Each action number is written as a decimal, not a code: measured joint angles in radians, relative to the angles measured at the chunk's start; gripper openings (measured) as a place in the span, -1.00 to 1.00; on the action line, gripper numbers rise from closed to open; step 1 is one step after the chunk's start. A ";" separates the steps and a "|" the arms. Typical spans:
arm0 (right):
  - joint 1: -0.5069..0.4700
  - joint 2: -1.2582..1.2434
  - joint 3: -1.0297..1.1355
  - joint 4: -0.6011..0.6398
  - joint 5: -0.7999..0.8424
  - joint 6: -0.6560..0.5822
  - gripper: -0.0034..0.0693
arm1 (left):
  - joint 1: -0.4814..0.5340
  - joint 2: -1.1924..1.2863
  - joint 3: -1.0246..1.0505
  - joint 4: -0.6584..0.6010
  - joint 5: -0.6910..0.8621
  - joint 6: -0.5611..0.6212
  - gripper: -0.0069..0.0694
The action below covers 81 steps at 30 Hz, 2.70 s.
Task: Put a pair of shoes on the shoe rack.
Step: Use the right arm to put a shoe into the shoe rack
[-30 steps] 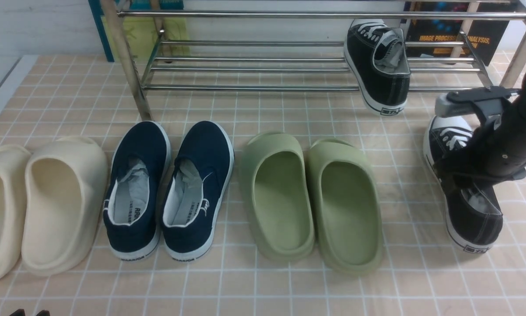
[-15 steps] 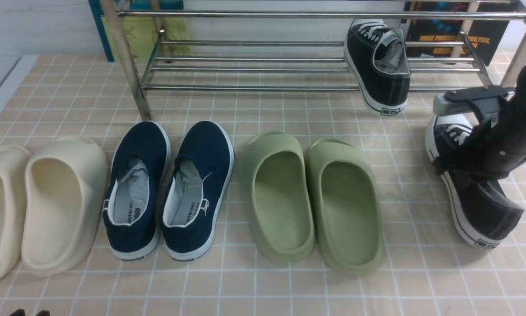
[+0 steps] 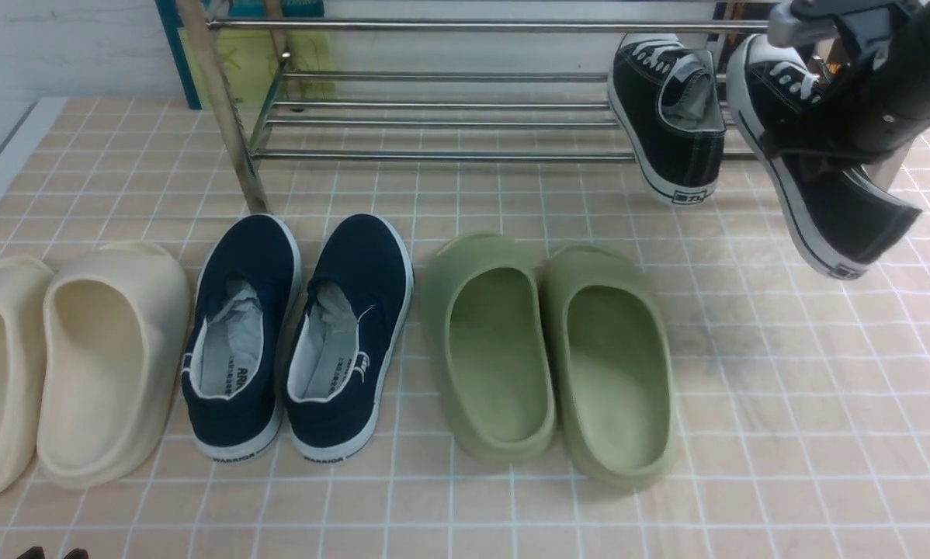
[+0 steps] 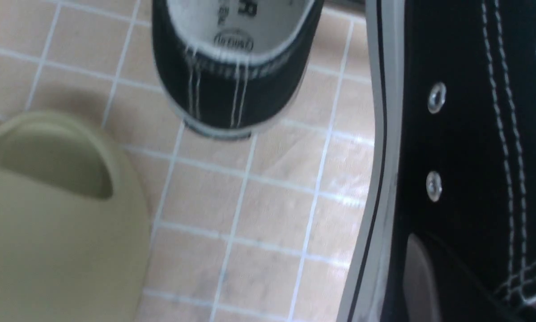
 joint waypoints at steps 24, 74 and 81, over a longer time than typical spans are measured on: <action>0.002 0.418 -0.546 -0.075 -0.005 0.024 -0.02 | 0.000 0.000 0.000 0.000 0.000 0.000 -0.19; 0.032 0.259 -0.288 -0.088 0.124 -0.101 -0.80 | 0.000 0.000 0.000 0.000 0.000 0.000 -0.19; 0.032 0.237 -0.301 -0.129 0.086 -0.101 -0.17 | 0.000 0.000 0.000 0.000 0.000 0.000 -0.19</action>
